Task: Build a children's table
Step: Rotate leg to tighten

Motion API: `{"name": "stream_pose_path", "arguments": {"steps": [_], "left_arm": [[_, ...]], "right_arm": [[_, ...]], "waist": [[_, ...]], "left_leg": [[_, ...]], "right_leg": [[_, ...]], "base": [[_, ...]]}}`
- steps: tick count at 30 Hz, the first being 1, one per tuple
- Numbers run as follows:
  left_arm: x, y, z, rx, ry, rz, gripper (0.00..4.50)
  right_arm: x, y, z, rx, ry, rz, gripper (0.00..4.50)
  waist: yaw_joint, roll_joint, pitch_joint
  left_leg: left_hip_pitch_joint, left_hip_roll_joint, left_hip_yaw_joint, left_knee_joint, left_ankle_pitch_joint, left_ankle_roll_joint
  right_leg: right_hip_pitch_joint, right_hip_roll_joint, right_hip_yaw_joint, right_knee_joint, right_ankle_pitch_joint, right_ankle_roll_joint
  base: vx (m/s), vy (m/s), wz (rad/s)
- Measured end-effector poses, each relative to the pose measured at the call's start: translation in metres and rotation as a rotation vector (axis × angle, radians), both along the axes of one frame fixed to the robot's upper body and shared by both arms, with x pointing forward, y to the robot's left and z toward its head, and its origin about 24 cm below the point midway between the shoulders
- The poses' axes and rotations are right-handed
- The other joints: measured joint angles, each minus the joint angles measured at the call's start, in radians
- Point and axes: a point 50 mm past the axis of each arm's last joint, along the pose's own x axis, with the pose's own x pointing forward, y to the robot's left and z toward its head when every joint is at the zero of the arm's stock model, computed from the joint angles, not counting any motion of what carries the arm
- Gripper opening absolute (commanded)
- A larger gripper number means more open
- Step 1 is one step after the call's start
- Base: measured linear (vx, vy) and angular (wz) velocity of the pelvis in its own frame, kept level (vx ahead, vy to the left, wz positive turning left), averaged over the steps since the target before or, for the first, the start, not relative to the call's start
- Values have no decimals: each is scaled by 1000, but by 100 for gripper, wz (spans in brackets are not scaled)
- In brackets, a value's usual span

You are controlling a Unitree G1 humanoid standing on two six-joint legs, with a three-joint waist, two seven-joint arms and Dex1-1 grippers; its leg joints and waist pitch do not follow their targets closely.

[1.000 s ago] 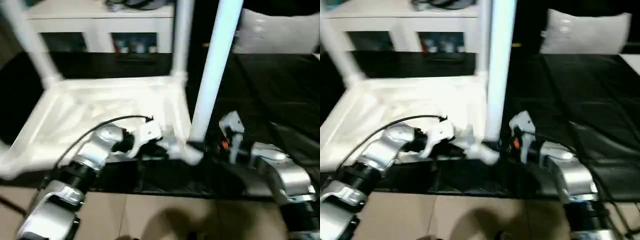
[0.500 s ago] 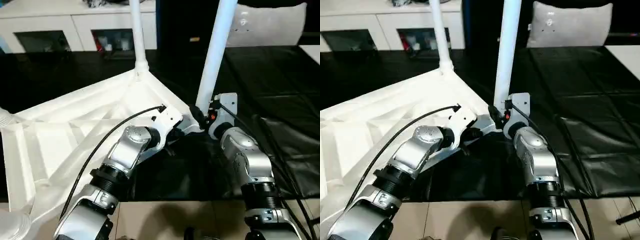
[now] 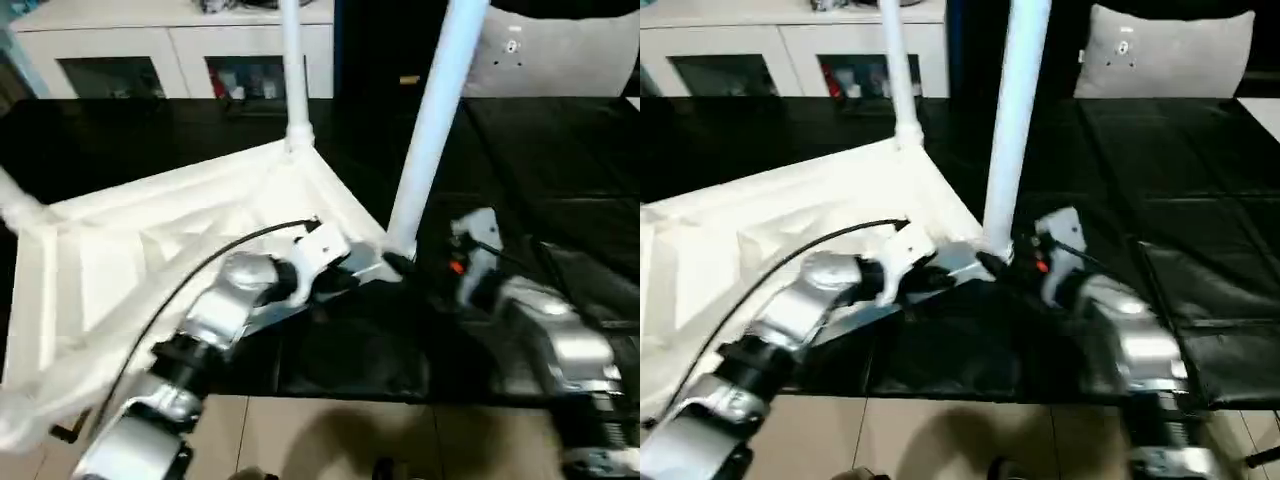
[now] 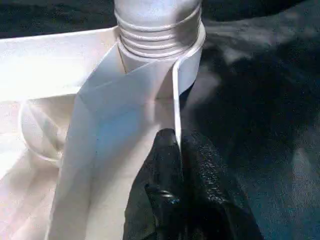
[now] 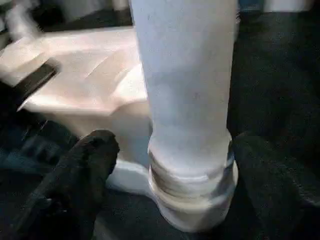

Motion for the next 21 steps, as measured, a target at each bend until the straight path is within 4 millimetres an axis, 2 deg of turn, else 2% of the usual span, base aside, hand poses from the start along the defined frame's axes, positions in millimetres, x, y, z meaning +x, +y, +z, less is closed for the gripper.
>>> {"name": "stream_pose_path", "arguments": {"steps": [1,4,8,11,13,16,17,21], "left_arm": [[-1,2,0,5,0,-16,0],[-5,9,0,11,10,-120,0],[-12,19,1,31,15,-266,0],[-16,28,1,51,27,-352,0],[-18,32,1,68,32,-414,0],[-22,31,1,77,43,-489,0],[-23,30,1,82,48,-521,0],[-25,30,0,92,52,-570,0]], "right_arm": [[-1,-3,1,0,1,16,447],[-7,-14,8,-35,14,139,447],[-17,-17,11,-53,56,342,447],[-20,-18,14,-56,65,429,447],[-21,-15,16,-60,63,495,421],[-23,-11,17,-70,62,572,410],[-24,-9,16,-73,69,601,386],[-28,-5,13,-59,97,667,367]], "waist": [[3,0,0],[18,0,0],[40,0,0],[59,0,0],[70,0,0],[77,0,0],[79,-1,0],[79,-2,0]], "left_leg": [[0,0,0,0,0,0],[0,0,1,0,0,0],[0,0,2,0,0,0],[0,0,2,1,0,0],[1,0,4,3,0,0],[7,1,7,3,0,0],[9,1,11,3,0,0],[12,1,17,3,-1,-1]], "right_leg": [[0,0,1,0,0,0],[-1,0,2,1,0,0],[-1,0,3,2,3,-5],[-1,0,3,3,3,-5],[-1,0,5,4,3,-5],[0,0,9,5,0,1],[1,-1,12,7,-1,1],[1,-3,17,10,-2,3]], "base": [[0,0,0],[0,0,0],[0,0,0],[0,0,0],[0,0,0],[0,0,0],[0,0,0],[0,0,0]]}}
